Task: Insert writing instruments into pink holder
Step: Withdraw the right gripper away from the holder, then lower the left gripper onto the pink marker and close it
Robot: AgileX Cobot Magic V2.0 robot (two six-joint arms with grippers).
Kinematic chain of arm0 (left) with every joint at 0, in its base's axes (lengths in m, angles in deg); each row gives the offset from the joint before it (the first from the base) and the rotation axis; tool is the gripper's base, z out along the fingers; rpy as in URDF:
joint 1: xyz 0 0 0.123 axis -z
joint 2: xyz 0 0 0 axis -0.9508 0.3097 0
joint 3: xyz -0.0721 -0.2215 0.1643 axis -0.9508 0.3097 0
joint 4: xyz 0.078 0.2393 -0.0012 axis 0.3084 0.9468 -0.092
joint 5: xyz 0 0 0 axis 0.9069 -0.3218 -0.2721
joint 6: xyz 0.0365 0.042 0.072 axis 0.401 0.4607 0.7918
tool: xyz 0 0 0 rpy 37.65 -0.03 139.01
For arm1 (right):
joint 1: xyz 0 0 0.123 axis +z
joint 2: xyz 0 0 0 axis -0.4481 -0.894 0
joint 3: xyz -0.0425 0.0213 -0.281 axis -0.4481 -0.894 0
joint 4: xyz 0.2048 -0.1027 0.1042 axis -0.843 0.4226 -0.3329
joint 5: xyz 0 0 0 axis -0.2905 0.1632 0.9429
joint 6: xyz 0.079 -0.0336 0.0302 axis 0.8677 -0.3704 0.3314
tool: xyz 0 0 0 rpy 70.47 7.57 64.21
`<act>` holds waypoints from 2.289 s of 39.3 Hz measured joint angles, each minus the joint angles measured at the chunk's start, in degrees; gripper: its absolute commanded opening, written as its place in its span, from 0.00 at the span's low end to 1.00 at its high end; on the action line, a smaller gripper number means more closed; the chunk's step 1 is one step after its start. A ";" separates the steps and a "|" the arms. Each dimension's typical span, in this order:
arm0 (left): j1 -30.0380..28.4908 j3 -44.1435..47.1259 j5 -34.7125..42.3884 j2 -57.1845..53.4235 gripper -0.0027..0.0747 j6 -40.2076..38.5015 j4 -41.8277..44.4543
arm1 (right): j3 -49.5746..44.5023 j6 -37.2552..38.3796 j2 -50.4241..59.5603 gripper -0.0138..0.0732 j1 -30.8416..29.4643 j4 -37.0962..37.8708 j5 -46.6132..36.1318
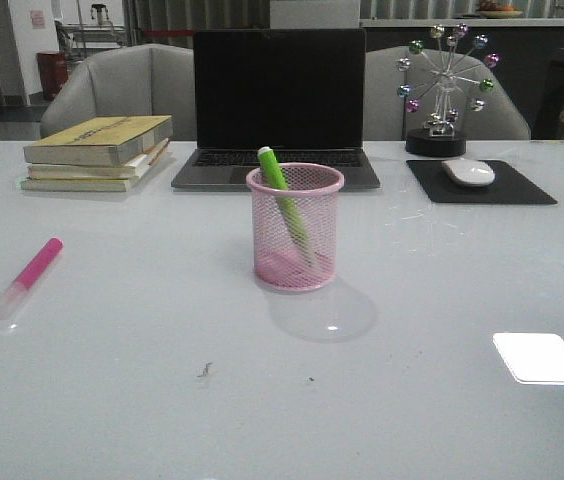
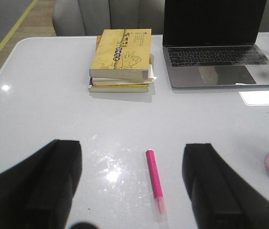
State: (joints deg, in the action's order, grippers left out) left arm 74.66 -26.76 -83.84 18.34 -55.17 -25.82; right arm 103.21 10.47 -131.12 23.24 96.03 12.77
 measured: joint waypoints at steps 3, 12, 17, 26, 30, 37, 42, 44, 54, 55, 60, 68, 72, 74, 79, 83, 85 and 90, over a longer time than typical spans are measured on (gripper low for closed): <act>0.00 0.00 0.00 0.00 0.69 0.00 0.00 | 0.00 0.00 0.00 0.57 0.00 0.00 1.19; 0.00 0.00 0.00 0.00 0.69 0.00 0.00 | 0.00 0.00 0.00 0.57 0.00 0.00 2.78; 0.00 0.00 0.00 0.00 0.69 0.00 0.00 | 0.00 0.00 0.00 0.57 0.00 0.00 2.87; 0.00 0.00 -0.05 0.00 0.69 0.00 0.00 | 0.00 -0.10 0.00 0.57 0.00 0.00 2.90; 0.00 0.00 -0.05 0.14 0.69 0.00 0.00 | 0.00 -0.10 0.00 0.57 0.00 0.00 2.90; 0.00 0.00 0.15 2.09 0.69 0.00 -0.83 | 0.00 -0.10 0.00 0.57 0.00 0.00 3.13; 0.00 0.00 0.66 3.23 0.69 0.00 -1.09 | 0.00 -0.10 0.00 0.57 0.00 0.00 3.33; 0.00 0.00 0.96 3.55 0.69 0.00 -1.09 | 0.00 -0.10 0.00 0.57 0.00 0.00 3.33; 0.00 0.00 5.81 6.77 0.69 0.00 -1.31 | 0.00 -0.10 0.00 0.57 0.00 0.00 3.33; 0.00 0.00 6.53 7.11 0.69 0.00 -1.31 | 0.00 -0.10 0.00 0.57 0.00 0.00 3.33; 0.00 -0.47 8.48 8.86 0.69 0.00 -1.31 | 0.00 -0.10 0.00 0.57 0.00 0.00 3.33; 0.00 -5.70 7.51 13.02 0.69 0.00 -1.35 | 0.00 -0.10 0.00 0.57 0.00 0.00 3.33; 0.00 -10.43 4.11 17.04 0.69 0.00 -1.35 | 0.00 -0.10 0.00 0.57 0.00 0.00 3.33; 0.00 -12.84 2.02 19.66 0.69 0.00 -1.35 | 0.00 -0.10 0.00 0.57 0.00 0.00 3.33; 0.00 -18.84 -2.60 26.05 0.69 0.00 -1.35 | 0.00 -0.10 0.00 0.57 0.00 0.00 3.33; 0.00 -22.98 -6.04 31.79 0.69 0.00 -1.59 | 0.00 -0.10 0.00 0.57 0.00 0.00 3.33; 0.00 -24.50 -7.29 34.26 0.69 0.00 -1.58 | 0.00 -0.10 0.00 0.57 0.00 0.00 3.33; 0.96 -28.05 -9.82 41.32 0.69 0.00 -1.62 | 0.00 -0.10 0.00 0.57 0.00 0.00 3.33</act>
State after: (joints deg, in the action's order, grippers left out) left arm 75.62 -54.81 -93.66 59.66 -55.17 -27.43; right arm 103.21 10.37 -131.12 23.24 96.03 16.10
